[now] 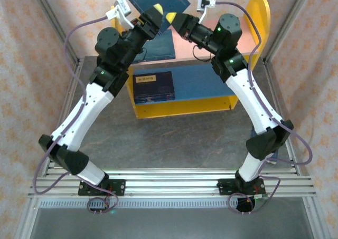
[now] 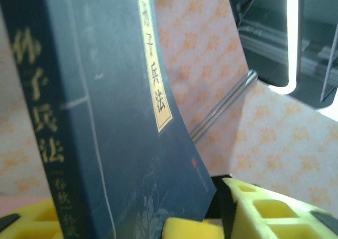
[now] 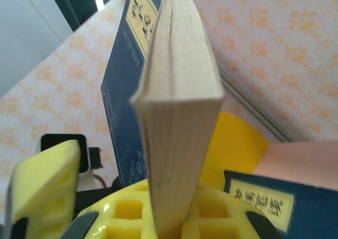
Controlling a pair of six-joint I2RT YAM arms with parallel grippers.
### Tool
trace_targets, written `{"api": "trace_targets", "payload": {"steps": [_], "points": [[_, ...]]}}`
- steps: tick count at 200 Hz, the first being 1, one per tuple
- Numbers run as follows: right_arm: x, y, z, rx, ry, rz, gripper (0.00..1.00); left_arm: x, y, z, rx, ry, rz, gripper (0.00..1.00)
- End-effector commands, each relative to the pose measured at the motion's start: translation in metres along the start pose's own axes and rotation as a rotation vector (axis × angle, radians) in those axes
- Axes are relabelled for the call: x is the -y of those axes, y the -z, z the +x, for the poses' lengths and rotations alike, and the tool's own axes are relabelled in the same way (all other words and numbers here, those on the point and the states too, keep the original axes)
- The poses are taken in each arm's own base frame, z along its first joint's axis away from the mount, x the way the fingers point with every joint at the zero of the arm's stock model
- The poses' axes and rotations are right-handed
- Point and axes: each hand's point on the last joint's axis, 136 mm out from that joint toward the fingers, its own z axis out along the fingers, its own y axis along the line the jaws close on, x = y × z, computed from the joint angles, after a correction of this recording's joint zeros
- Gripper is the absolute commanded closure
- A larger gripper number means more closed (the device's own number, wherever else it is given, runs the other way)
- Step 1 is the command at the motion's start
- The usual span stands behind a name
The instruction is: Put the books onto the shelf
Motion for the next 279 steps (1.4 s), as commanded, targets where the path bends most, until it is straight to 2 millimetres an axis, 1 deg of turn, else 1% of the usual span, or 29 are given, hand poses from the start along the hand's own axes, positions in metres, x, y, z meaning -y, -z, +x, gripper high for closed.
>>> {"api": "trace_targets", "payload": {"steps": [1,19,36,65,79,105,127,150,159,178,197,218,245,279], "points": [[-0.044,0.033,-0.007,0.002,0.166,-0.063,0.98,0.023,0.037,-0.008,-0.054,-0.082,0.035,0.42],[-0.043,0.048,0.006,-0.041,0.222,-0.025,0.98,0.015,0.058,-0.001,-0.137,-0.105,0.005,0.4],[-0.04,0.063,0.017,-0.08,0.267,0.023,0.98,0.015,0.077,0.002,-0.207,-0.139,-0.022,0.38],[-0.036,0.084,0.035,-0.155,0.322,0.082,0.98,0.023,0.108,0.011,-0.344,-0.191,-0.017,0.37],[-0.036,0.092,0.043,-0.185,0.345,0.093,0.98,0.032,0.121,0.013,-0.37,-0.208,0.036,0.34],[-0.035,0.104,0.056,-0.236,0.371,0.104,0.98,0.035,0.139,0.017,-0.412,-0.214,0.05,0.33],[-0.038,0.109,0.067,-0.281,0.374,0.083,0.98,0.028,0.144,0.022,-0.452,-0.211,0.024,0.32],[-0.036,0.113,0.072,-0.295,0.381,0.091,0.98,0.006,0.15,0.027,-0.489,-0.251,-0.08,0.31],[-0.036,0.114,0.073,-0.298,0.384,0.088,0.98,0.001,0.152,0.027,-0.498,-0.261,-0.101,0.31],[-0.043,0.116,0.079,-0.323,0.385,0.044,0.98,-0.008,0.152,0.031,-0.528,-0.271,-0.13,0.3],[-0.046,0.117,0.084,-0.349,0.388,0.014,0.98,-0.018,0.15,0.035,-0.56,-0.283,-0.164,0.3],[-0.051,0.121,0.093,-0.388,0.401,-0.027,0.99,-0.022,0.151,0.036,-0.581,-0.299,-0.182,0.29],[-0.06,0.125,0.103,-0.433,0.401,-0.096,0.99,-0.021,0.151,0.037,-0.596,-0.309,-0.169,0.28],[-0.06,0.128,0.108,-0.455,0.404,-0.096,0.99,-0.022,0.156,0.034,-0.608,-0.336,-0.182,0.27]]}}
